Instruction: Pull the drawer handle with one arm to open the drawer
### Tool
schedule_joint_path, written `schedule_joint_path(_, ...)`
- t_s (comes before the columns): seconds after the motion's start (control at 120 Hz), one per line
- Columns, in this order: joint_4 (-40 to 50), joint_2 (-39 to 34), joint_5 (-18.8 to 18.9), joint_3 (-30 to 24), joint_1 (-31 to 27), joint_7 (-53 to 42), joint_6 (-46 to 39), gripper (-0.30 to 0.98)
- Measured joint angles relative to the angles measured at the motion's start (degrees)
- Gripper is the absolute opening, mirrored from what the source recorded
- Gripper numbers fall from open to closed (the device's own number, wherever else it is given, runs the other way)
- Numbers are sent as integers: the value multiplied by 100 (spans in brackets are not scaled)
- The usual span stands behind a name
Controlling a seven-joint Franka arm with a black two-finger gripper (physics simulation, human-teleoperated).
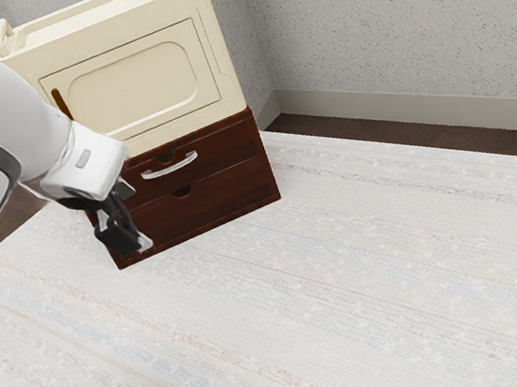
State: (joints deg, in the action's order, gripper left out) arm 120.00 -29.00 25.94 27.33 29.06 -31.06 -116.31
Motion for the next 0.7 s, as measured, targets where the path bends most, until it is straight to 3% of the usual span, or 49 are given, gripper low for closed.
schedule_joint_path(0.15, -379, 25, 425, 1716, 1526, -175, -8, 69)
schedule_joint_path(0.4, -841, 120, 787, 2903, 2570, -393, -45, 69)
schedule_joint_path(0.7, -1594, 134, 1126, 4861, 4653, -571, -61, 69)
